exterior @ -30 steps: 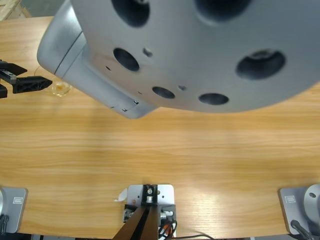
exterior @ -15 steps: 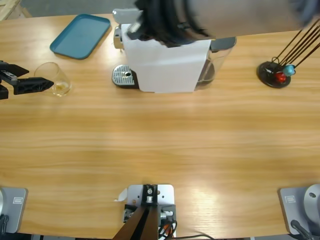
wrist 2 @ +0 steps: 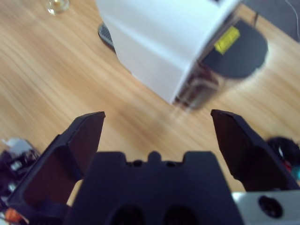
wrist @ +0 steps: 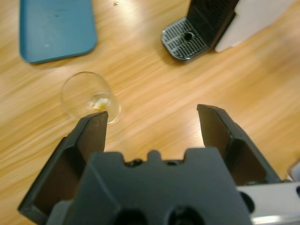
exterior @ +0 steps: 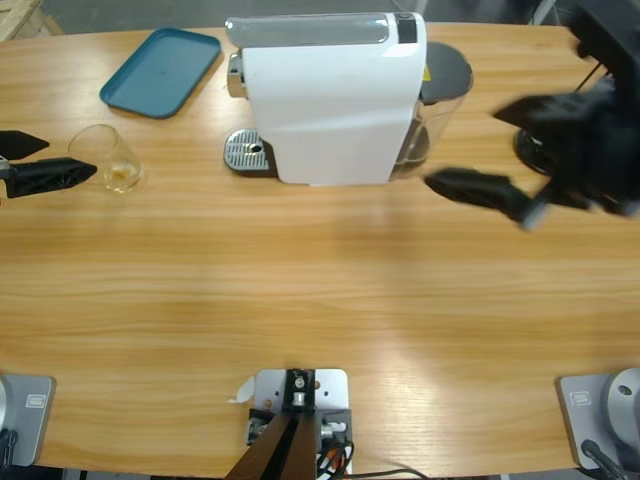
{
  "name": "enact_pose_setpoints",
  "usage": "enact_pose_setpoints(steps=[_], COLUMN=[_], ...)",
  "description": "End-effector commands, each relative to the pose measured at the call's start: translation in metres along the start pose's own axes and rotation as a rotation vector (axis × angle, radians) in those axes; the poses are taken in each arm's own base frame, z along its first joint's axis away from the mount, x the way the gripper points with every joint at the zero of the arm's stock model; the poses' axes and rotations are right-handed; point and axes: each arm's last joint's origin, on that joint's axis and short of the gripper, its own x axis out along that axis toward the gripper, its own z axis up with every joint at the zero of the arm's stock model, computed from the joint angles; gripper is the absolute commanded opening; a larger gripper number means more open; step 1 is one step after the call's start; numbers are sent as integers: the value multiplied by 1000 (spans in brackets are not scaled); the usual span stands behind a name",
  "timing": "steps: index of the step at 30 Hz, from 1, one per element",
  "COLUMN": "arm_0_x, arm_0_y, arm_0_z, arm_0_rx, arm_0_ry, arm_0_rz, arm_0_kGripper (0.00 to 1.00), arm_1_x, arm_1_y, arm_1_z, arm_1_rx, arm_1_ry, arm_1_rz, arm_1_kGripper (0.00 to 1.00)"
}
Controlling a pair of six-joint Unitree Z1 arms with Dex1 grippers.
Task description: Pour coffee
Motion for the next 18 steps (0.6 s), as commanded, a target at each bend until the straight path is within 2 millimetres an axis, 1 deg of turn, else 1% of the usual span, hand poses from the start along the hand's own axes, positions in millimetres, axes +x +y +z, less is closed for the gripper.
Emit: enact_pose_setpoints(steps=[1,4,5,7,10,14,18], arm_0_x=[33,54,57,61,67,68,73], arm_0_y=[27,27,27,27,29,33,35], arm_0_z=[-7,-8,-11,-15,-15,-19,-20], arm_0_rx=[-134,-142,-145,-151,-143,-158,-157], arm_0_ry=[73,85,92,83,87,93,107], arm_0_rz=[145,113,112,113,148,248,278], arm_0_kGripper=[830,843,841,839,839,835,835], arm_1_x=[-31,-31,-31,-30,-26,-20,-16], arm_1_y=[-20,-21,-21,-21,-21,-19,-18], arm_1_z=[-45,-49,-49,-50,-51,-50,-50], arm_1_rx=[51,56,57,62,63,59,57], arm_1_ry=[22,33,37,45,58,78,87], arm_1_rz=[-8,-1,0,4,12,26,29], arm_1_kGripper=[977,977,978,977,978,982,982])
